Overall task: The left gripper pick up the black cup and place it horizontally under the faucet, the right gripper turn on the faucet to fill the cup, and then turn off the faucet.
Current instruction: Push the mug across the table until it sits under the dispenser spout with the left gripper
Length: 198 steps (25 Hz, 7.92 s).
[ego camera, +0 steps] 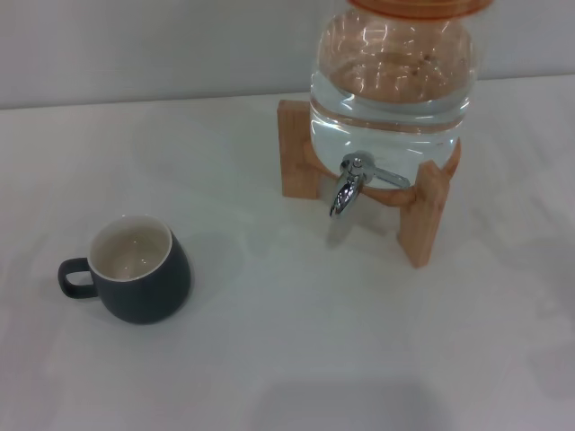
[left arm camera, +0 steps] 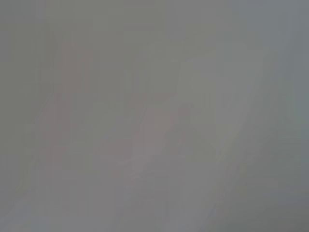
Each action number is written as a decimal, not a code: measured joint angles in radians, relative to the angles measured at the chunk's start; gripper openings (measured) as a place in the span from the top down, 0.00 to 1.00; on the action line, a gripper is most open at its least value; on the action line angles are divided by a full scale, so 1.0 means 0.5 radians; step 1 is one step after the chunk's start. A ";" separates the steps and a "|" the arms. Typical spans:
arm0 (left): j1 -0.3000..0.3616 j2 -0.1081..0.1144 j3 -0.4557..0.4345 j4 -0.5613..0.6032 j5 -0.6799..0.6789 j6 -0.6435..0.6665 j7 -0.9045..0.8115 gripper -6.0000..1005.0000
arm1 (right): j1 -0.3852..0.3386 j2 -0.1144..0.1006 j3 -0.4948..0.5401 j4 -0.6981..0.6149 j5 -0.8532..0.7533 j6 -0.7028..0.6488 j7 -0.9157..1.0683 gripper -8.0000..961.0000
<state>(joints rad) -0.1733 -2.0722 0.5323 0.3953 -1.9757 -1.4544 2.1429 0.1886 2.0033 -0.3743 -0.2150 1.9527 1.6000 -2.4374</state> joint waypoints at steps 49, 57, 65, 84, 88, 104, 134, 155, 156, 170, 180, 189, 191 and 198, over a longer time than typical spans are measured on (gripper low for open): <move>-0.044 -0.020 0.018 -0.495 0.466 0.191 0.454 0.16 | 0.013 -0.003 0.025 -0.113 0.017 -0.026 0.052 0.14; -0.123 -0.021 0.019 -0.538 0.530 0.299 0.469 0.16 | 0.016 -0.003 0.021 -0.113 0.013 -0.028 0.052 0.14; -0.195 -0.018 0.018 -0.539 0.545 0.377 0.452 0.17 | 0.018 -0.003 0.012 -0.113 0.017 -0.033 0.052 0.14; -0.269 -0.009 0.021 -0.520 0.618 0.439 0.318 0.18 | 0.023 -0.003 0.018 -0.103 0.019 -0.031 0.052 0.14; -0.276 -0.010 0.022 -0.520 0.644 0.437 0.319 0.18 | 0.025 -0.003 0.023 -0.103 0.018 -0.031 0.052 0.14; -0.281 -0.020 0.021 -0.521 0.644 0.389 0.392 0.79 | 0.024 -0.003 0.025 -0.106 0.018 -0.046 0.050 0.14; -0.764 -0.034 0.025 -0.668 1.014 0.498 0.431 0.80 | 0.081 0.003 0.003 -0.041 0.009 -0.049 0.029 0.14; -1.143 -0.042 0.025 -0.934 1.025 0.789 0.450 0.80 | 0.105 0.003 -0.013 -0.039 0.000 -0.049 0.024 0.14; -1.159 -0.043 0.025 -0.946 1.029 0.809 0.449 0.80 | 0.104 0.003 -0.017 -0.039 0.000 -0.049 0.024 0.14; -1.309 -0.056 0.021 -1.048 1.059 0.895 0.445 0.80 | 0.104 0.003 -0.048 -0.039 0.000 -0.049 0.024 0.14; -1.404 -0.056 0.013 -1.088 1.088 1.031 0.426 0.81 | 0.104 0.003 -0.052 -0.039 0.000 -0.057 0.024 0.14; -1.390 -0.059 0.004 -1.109 1.181 1.023 0.418 0.83 | 0.101 0.003 -0.052 -0.039 0.000 -0.079 0.024 0.14; -1.379 -0.058 0.004 -1.110 1.183 1.019 0.418 0.83 | 0.099 0.003 -0.052 -0.040 0.000 -0.081 0.024 0.14; -1.341 -0.054 0.003 -1.105 1.177 1.021 0.417 0.83 | 0.094 0.003 -0.049 -0.042 0.000 -0.082 0.024 0.14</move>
<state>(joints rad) -0.8438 -2.0992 0.5336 -0.1571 -1.3873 -0.9441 2.3514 0.2358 2.0048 -0.3990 -0.2358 1.9527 1.5592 -2.4252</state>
